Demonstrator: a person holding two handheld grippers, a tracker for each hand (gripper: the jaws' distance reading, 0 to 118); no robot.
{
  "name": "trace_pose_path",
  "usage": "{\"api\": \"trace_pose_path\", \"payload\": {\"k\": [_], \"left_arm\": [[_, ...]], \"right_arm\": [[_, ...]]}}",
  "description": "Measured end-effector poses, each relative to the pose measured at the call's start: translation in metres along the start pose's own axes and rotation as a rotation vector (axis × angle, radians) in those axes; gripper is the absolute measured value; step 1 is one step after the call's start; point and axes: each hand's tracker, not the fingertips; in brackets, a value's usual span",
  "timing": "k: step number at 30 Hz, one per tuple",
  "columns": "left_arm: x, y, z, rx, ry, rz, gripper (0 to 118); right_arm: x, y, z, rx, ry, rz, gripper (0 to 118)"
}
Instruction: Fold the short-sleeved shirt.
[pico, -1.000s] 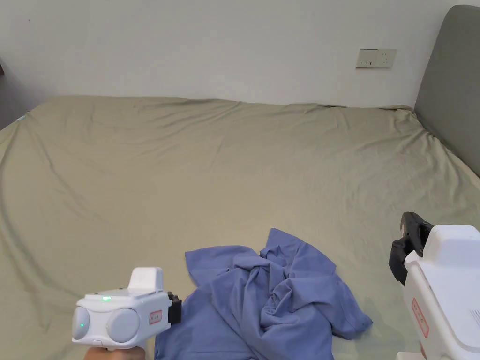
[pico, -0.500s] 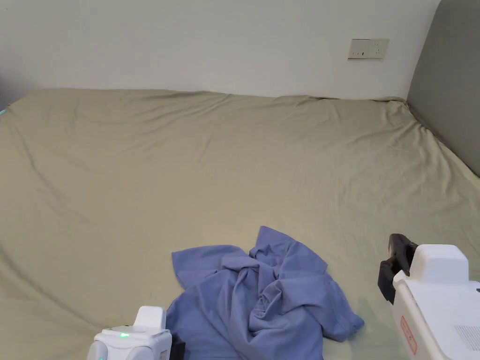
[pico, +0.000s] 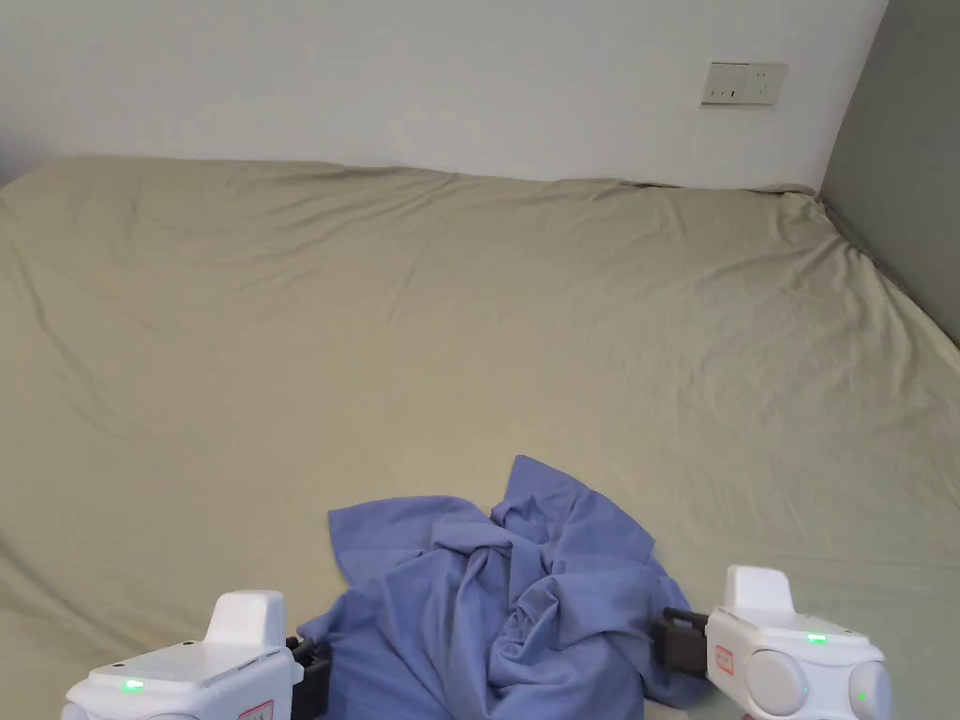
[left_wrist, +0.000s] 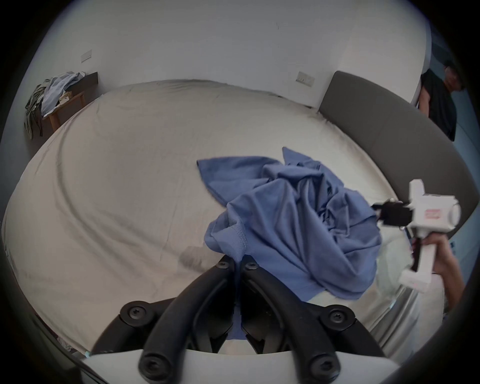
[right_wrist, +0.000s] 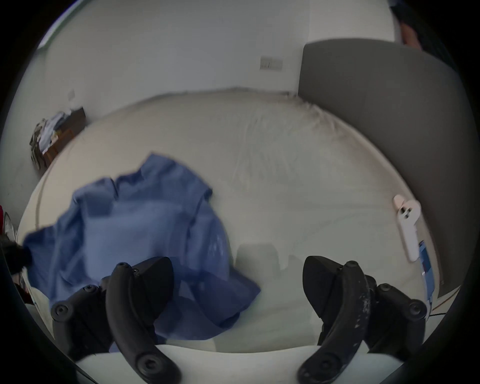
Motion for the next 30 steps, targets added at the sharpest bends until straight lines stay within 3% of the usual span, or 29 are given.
{"api": "trace_pose_path", "payload": {"k": [2,4,6,7,8,14,22,30], "left_arm": [[0.001,0.003,-0.001,0.002,-0.009,-0.005,2],[0.001,0.003,-0.002,0.004,-0.013,-0.017,2],[0.001,0.004,-0.003,0.005,-0.016,-0.016,2],[0.000,0.003,-0.004,0.006,-0.023,-0.007,2],[-0.001,0.004,-0.004,0.007,-0.028,0.001,2],[-0.008,0.031,0.010,0.081,-0.087,0.078,2],[-0.031,0.152,0.048,0.279,0.003,0.009,2],[-0.057,0.299,0.102,0.467,0.169,-0.027,2]], "right_arm": [[-0.005,-0.012,-0.009,-0.045,0.041,-0.031,98],[-0.006,-0.017,-0.016,-0.052,0.103,-0.084,83],[-0.006,-0.020,-0.003,0.010,0.073,-0.063,72],[-0.005,-0.017,-0.001,-0.002,0.092,-0.046,36],[-0.005,-0.015,0.003,-0.003,0.097,-0.031,10],[-0.001,0.021,0.073,0.231,0.002,0.109,9],[0.044,0.145,0.158,0.500,-0.003,0.087,9],[0.058,0.269,0.222,0.717,-0.143,0.133,10]]}}
